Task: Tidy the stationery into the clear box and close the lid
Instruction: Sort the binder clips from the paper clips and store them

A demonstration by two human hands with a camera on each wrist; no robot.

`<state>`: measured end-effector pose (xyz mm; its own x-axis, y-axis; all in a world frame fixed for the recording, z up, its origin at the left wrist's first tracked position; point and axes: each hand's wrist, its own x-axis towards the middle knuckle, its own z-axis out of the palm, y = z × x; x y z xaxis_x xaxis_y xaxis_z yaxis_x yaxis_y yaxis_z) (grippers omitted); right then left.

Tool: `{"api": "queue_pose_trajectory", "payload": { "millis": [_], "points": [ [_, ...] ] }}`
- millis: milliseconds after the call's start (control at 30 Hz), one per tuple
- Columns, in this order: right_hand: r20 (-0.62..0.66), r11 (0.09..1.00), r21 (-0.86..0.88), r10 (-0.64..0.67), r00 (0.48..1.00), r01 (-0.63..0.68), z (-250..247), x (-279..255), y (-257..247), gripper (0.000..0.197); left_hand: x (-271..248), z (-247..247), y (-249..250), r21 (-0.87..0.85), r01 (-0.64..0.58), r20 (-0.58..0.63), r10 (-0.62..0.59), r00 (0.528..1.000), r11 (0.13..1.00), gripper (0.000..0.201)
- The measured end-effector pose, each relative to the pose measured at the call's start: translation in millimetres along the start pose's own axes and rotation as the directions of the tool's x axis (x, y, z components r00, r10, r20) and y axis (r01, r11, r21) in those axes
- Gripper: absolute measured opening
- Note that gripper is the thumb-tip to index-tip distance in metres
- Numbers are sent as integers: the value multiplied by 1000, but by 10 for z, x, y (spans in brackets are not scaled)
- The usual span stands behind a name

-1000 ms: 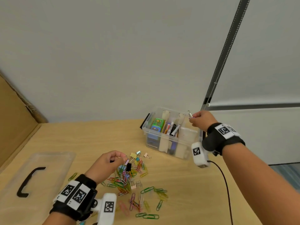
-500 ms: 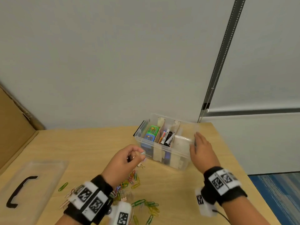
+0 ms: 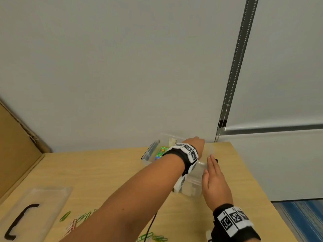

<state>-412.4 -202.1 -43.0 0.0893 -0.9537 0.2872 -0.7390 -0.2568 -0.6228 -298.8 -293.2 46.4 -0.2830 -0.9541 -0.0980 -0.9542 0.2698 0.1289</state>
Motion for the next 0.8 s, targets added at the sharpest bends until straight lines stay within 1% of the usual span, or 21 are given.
{"api": "queue_pose_trajectory", "payload": {
  "millis": [133, 200, 300, 367, 467, 567, 633, 667, 733, 800],
  "points": [
    [-3, 1000, -3, 4, 1000, -4, 3, -13, -3, 52, 131, 3, -13, -76, 44, 147, -32, 989, 996, 61],
    [-8, 1000, -7, 9, 1000, -9, 7, -15, -5, 52, 163, -23, -6, -124, 49, 147, -31, 989, 991, 68],
    [-11, 1000, -15, 11, 1000, -11, 5, -17, -17, 52, 130, -49, -44, -214, 50, 102, -29, 994, 976, 71],
    [-7, 1000, -23, 9, 1000, -9, -8, -4, -21, 52, 41, -100, -78, -296, 48, 42, -37, 998, 954, 68],
    [16, 999, -40, 11, 1000, -10, -25, 11, -1, 52, -249, -258, -164, -451, -6, -102, -45, 994, 893, 49],
    [44, 998, -58, 18, 999, -15, -49, 2, -11, 52, -750, -357, -390, -467, -70, -214, -35, 976, 882, 29],
    [62, 997, -58, 45, 997, -42, -80, -6, -47, 52, -1145, -341, -606, -440, -75, -258, -46, 965, 895, 25],
    [62, 997, -59, 59, 996, -55, -94, -16, -68, 52, -1347, -295, -728, -433, -59, -270, -67, 961, 899, 25],
    [9, 996, -75, 55, 998, -54, -111, -55, -147, 53, -1766, -164, -994, -428, 3, -279, -135, 951, 904, 25],
    [-74, 995, -94, -38, 997, 31, -116, -150, -278, 51, -2142, 21, -1266, -432, 88, -262, -219, 940, 897, 23]
  ]
}}
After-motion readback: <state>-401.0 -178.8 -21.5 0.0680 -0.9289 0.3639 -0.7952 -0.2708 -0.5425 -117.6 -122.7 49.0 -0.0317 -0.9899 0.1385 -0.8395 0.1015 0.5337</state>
